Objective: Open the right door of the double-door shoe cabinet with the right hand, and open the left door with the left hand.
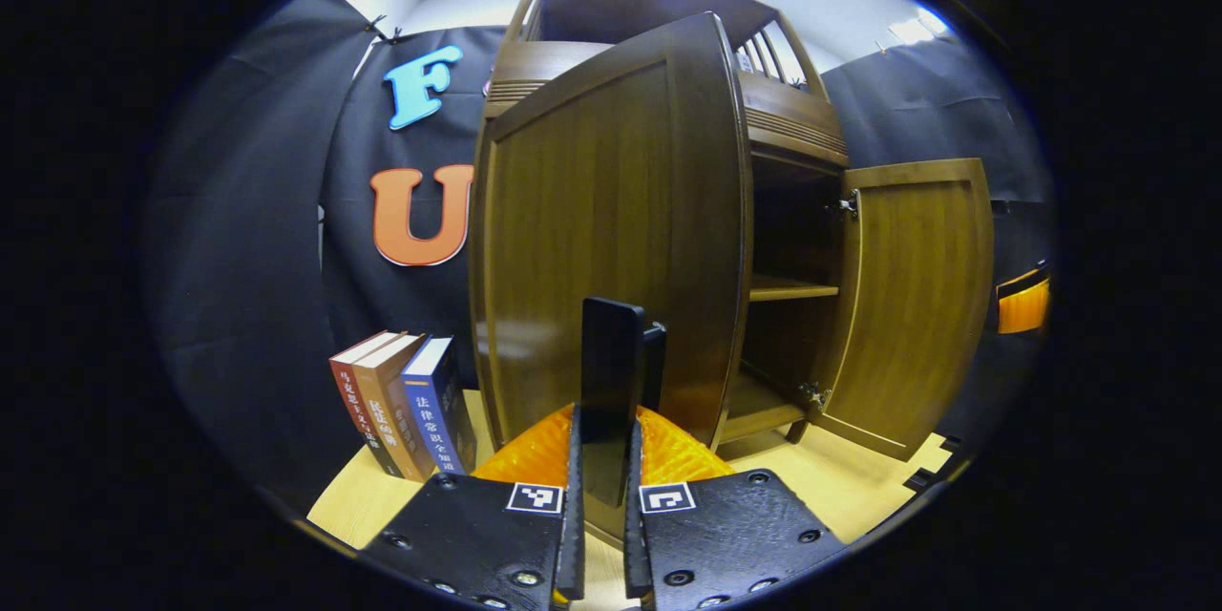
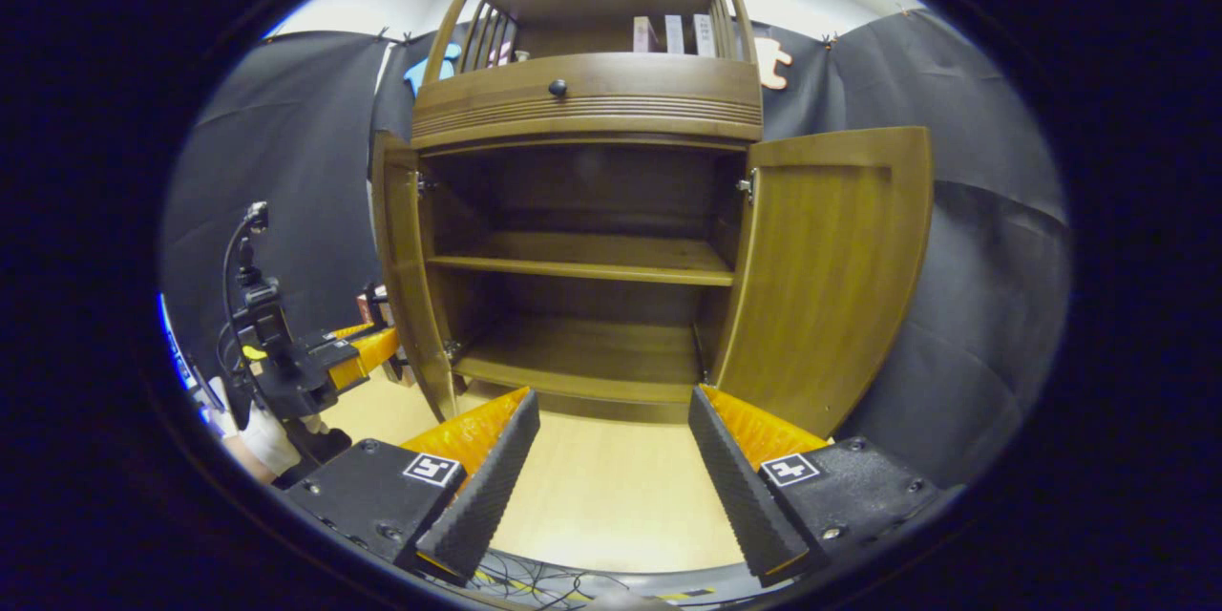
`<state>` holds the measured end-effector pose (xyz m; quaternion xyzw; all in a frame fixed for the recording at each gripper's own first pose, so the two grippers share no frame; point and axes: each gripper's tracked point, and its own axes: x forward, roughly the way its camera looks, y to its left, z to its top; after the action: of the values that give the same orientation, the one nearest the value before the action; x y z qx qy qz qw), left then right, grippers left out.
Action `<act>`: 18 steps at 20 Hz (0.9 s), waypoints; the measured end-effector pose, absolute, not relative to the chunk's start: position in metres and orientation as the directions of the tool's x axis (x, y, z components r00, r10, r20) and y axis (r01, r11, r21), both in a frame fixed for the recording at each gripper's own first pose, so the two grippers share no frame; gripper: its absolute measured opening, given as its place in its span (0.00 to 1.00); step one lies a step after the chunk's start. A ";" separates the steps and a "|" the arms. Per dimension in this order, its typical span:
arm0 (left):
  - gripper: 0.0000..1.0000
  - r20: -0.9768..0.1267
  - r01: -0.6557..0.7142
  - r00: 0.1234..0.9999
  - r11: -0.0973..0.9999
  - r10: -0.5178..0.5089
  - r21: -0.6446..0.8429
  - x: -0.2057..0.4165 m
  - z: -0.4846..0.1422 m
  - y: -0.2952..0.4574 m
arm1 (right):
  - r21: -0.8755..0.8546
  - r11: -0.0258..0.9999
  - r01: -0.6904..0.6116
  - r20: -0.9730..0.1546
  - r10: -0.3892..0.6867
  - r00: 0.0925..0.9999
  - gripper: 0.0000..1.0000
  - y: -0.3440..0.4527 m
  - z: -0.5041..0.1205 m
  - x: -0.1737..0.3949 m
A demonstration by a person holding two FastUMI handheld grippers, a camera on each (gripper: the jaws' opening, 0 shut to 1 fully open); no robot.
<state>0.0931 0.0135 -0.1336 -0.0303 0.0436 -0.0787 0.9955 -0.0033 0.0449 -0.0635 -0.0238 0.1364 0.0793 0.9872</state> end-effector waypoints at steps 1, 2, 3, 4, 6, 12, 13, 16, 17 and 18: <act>0.15 -0.079 0.138 0.987 0.988 -0.143 -0.068 0.090 -0.134 0.020 | -0.026 0.985 -0.169 -0.275 0.155 0.949 1.00 0.047 -0.064 -0.002; 0.15 -0.083 0.121 0.989 0.991 -0.126 -0.066 0.087 -0.135 0.028 | -0.025 0.984 -0.174 -0.276 0.161 0.948 1.00 0.048 -0.064 -0.002; 0.15 -0.081 0.108 0.990 0.992 -0.113 -0.065 0.083 -0.135 0.035 | -0.024 0.983 -0.179 -0.280 0.166 0.946 1.00 0.049 -0.065 -0.001; 0.14 -0.084 0.097 0.991 0.993 -0.102 -0.064 0.082 -0.136 0.040 | -0.021 0.982 -0.185 -0.283 0.172 0.944 1.00 0.051 -0.066 -0.002; 0.14 -0.086 0.074 0.993 0.996 -0.079 -0.053 0.078 -0.136 0.056 | -0.019 0.980 -0.199 -0.289 0.185 0.939 0.99 0.053 -0.069 -0.002; 0.13 -0.095 -0.039 0.995 0.997 0.033 -0.060 0.072 -0.142 0.113 | -0.012 0.976 -0.219 -0.303 0.205 0.931 1.00 0.060 -0.073 -0.001; 0.13 -0.091 -0.036 0.995 0.997 0.030 -0.066 0.072 -0.143 0.118 | -0.013 0.975 -0.222 -0.306 0.208 0.929 1.00 0.061 -0.074 -0.001; 0.14 -0.085 -0.007 0.996 0.997 0.001 -0.072 0.073 -0.144 0.127 | -0.014 0.972 -0.236 -0.312 0.220 0.924 1.00 0.066 -0.076 -0.001; 0.14 -0.082 0.002 0.997 0.998 -0.008 -0.068 0.073 -0.144 0.128 | -0.015 0.971 -0.239 -0.316 0.222 0.922 1.00 0.068 -0.077 -0.002; 0.14 -0.079 0.007 0.997 0.998 -0.012 -0.067 0.074 -0.144 0.131 | -0.015 0.970 -0.244 -0.319 0.226 0.920 1.00 0.070 -0.078 -0.002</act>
<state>0.0737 0.1305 -0.1436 -0.0333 0.0398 -0.0048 0.9986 -0.0020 0.0701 -0.0780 -0.0271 0.1596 0.1200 0.9795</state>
